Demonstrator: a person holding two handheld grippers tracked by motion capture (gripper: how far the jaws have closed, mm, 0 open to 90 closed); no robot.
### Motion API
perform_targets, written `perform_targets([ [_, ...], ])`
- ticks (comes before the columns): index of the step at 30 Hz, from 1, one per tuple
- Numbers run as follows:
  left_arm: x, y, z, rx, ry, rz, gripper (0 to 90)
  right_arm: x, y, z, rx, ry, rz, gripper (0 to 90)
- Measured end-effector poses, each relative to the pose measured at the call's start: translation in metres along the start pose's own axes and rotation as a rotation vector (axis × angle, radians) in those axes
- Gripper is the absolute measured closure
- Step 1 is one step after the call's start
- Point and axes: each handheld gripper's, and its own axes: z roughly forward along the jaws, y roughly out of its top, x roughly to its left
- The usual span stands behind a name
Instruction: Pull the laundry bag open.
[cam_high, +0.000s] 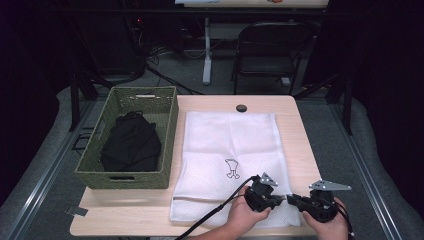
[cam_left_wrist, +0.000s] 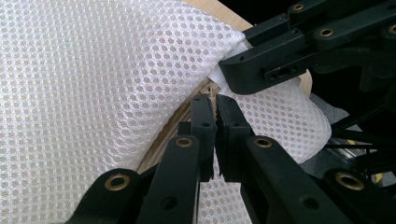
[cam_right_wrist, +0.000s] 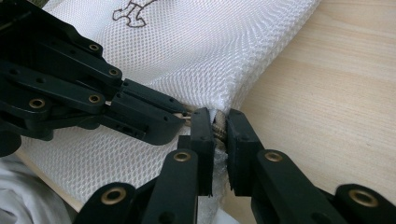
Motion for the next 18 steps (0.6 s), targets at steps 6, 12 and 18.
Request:
perform_targets([
  [6, -0.0006, 0.0002, -0.0005, -0.003, 0.002, -0.003, 87.2, 0.0000, 0.0001, -0.0004, -0.004, -0.001, 0.000, 82.8],
  [12, -0.0009, -0.0002, -0.0013, -0.005, 0.003, 0.007, 87.3, 0.0003, -0.0001, -0.0011, -0.005, 0.001, -0.001, 82.8],
  [18, -0.0005, -0.0008, -0.0018, -0.010, 0.002, 0.003, 87.3, 0.0014, 0.0000, -0.0013, -0.004, -0.004, -0.003, 82.9],
])
